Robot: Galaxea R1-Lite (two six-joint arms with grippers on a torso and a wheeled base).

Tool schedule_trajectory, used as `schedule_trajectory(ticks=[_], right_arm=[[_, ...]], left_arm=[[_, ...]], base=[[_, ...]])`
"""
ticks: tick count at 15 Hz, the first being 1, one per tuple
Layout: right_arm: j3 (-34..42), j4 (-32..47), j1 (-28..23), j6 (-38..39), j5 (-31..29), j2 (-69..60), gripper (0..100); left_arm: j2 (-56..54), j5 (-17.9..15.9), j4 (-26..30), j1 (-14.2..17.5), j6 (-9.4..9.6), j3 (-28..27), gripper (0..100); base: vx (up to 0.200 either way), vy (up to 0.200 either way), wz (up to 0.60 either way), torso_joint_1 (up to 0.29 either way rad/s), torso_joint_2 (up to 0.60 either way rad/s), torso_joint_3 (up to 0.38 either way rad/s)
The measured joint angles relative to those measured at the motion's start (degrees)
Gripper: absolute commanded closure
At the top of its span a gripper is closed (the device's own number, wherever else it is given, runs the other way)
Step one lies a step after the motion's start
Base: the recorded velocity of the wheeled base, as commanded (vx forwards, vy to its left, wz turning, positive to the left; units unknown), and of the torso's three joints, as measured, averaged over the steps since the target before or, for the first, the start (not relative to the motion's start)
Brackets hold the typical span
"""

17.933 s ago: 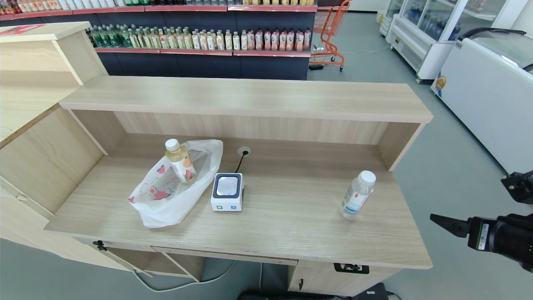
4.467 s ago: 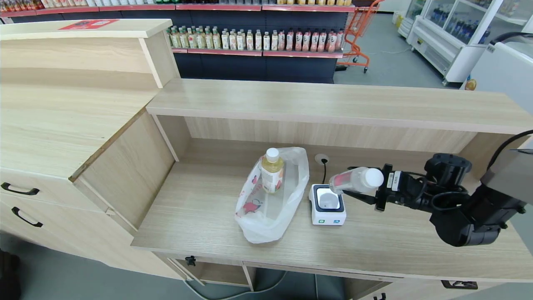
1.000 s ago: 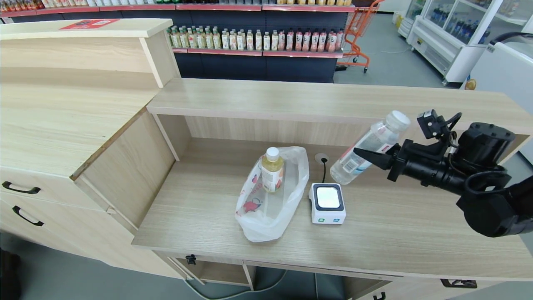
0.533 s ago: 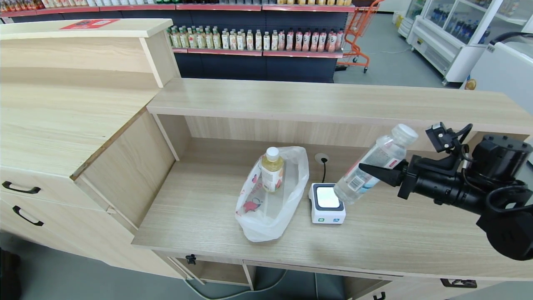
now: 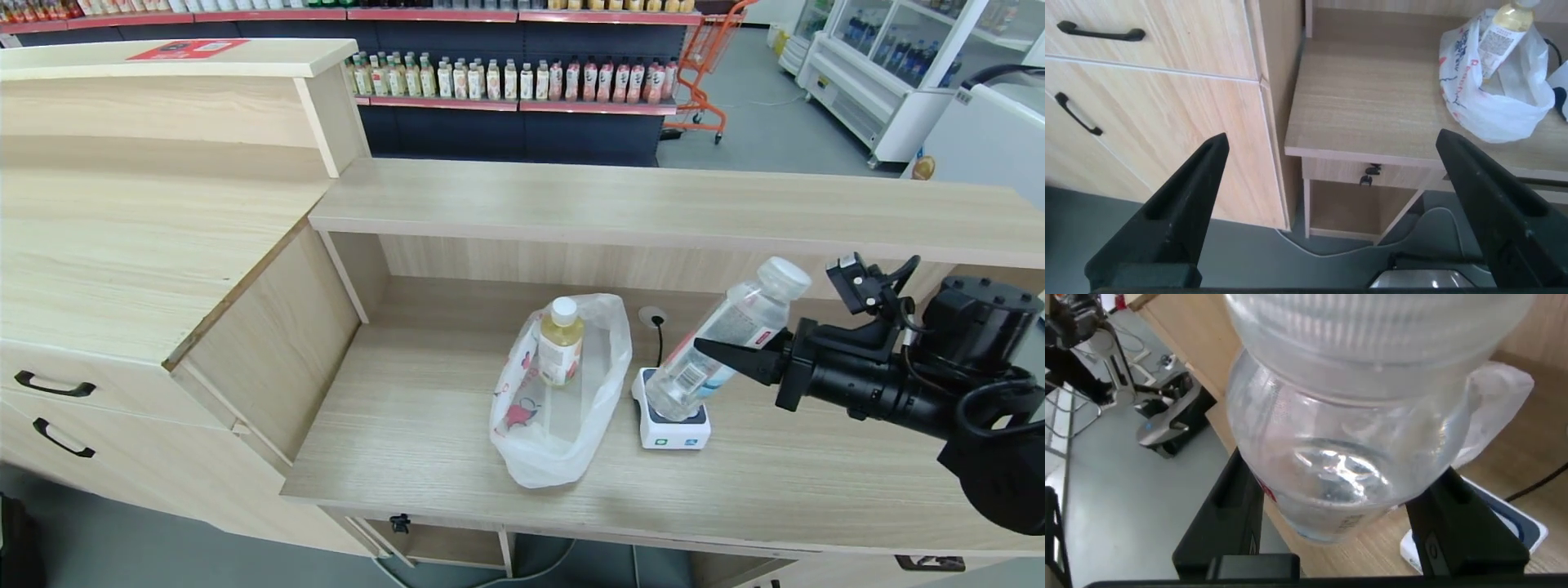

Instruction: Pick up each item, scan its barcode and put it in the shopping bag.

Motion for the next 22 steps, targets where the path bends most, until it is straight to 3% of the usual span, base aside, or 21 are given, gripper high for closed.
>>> schedule_trajectory(ticks=[5, 10, 17, 22], right_arm=[[-3.19, -0.16, 4.63, -0.13, -7.55, 6.99, 100], [-9.45, 0.20, 8.90, -2.27, -8.80, 16.24, 100], [-26.23, 2.90, 16.10, -2.55, -16.80, 27.51, 100], [-33.05, 4.13, 17.90, -11.13, -20.82, 34.40, 100]], left_arm=[[0.00, -0.02, 0.00, 0.07, -0.01, 0.00, 0], [0.00, -0.02, 0.00, 0.09, -0.01, 0.00, 0], [0.00, -0.02, 0.00, 0.09, 0.02, 0.00, 0], [0.00, -0.02, 0.00, 0.09, 0.00, 0.00, 0]], base=[[0.000, 0.000, 0.00, 0.000, 0.00, 0.000], [0.000, 0.000, 0.00, 0.000, 0.00, 0.000], [0.000, 0.000, 0.00, 0.000, 0.00, 0.000], [0.000, 0.000, 0.00, 0.000, 0.00, 0.000]])
